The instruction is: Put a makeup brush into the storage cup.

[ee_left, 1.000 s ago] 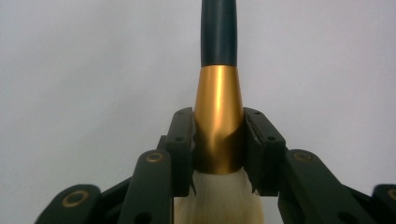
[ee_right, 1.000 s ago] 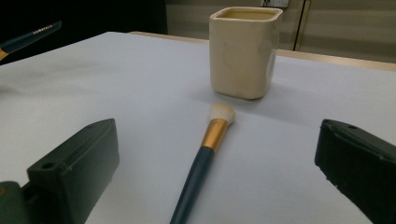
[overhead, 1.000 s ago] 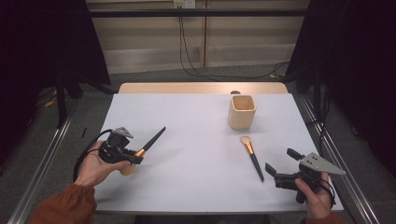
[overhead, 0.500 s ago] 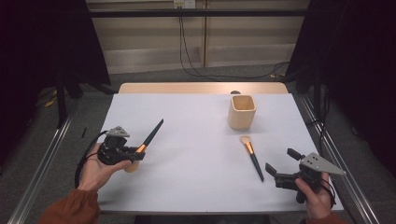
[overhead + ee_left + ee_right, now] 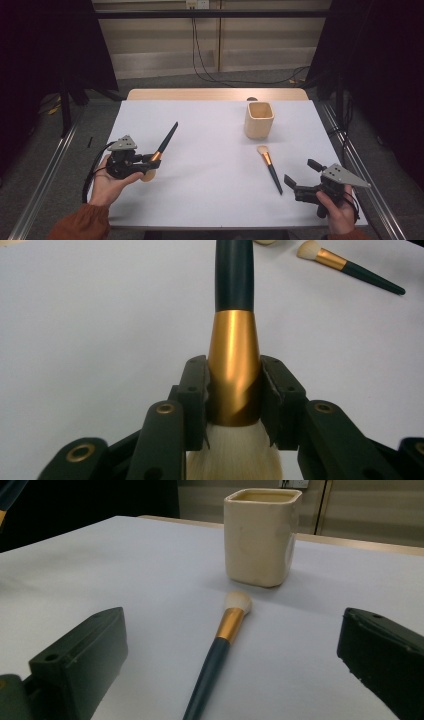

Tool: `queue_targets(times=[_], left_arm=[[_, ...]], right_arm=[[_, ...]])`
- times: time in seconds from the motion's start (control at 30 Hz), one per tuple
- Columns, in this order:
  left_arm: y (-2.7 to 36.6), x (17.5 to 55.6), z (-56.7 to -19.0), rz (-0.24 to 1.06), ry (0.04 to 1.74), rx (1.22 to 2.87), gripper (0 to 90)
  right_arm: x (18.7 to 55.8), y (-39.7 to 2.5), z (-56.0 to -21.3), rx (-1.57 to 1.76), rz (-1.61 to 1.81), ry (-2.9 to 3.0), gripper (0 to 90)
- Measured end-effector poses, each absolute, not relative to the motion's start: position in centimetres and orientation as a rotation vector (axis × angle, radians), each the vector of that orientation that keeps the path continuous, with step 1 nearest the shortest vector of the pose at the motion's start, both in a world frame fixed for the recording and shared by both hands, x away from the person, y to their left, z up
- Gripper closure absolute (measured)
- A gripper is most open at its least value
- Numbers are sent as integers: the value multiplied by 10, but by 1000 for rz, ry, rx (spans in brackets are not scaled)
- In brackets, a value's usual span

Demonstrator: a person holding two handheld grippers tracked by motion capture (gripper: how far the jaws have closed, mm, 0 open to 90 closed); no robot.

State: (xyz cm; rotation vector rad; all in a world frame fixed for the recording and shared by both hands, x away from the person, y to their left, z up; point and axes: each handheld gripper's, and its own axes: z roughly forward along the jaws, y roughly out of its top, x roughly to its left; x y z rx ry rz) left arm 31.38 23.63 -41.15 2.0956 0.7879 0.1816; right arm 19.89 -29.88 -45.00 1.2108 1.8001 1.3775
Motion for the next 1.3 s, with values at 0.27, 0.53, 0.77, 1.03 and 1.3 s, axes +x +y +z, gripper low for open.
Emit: queue_targets(times=[0.27, 0.53, 0.77, 1.03, 1.3], left_arm=[[229, 316, -414, 129, 757, 2061, 662], [210, 311, -408, 102, 667, 2036, 662], [197, 311, -405, 72, 627, 2056, 662], [183, 312, -403, 29, 584, 2067, 663], [164, 313, -402, -31, 545, 2099, 663]], right_arm=[[199, -299, -450, 1210, 1380, 1799, 0], [199, -298, -450, 1205, 1381, 1802, 0], [199, -295, -450, 1174, 1389, 1829, 0], [199, -295, -450, 1169, 1397, 1831, 1], [199, -294, -451, 1168, 1402, 1836, 0]])
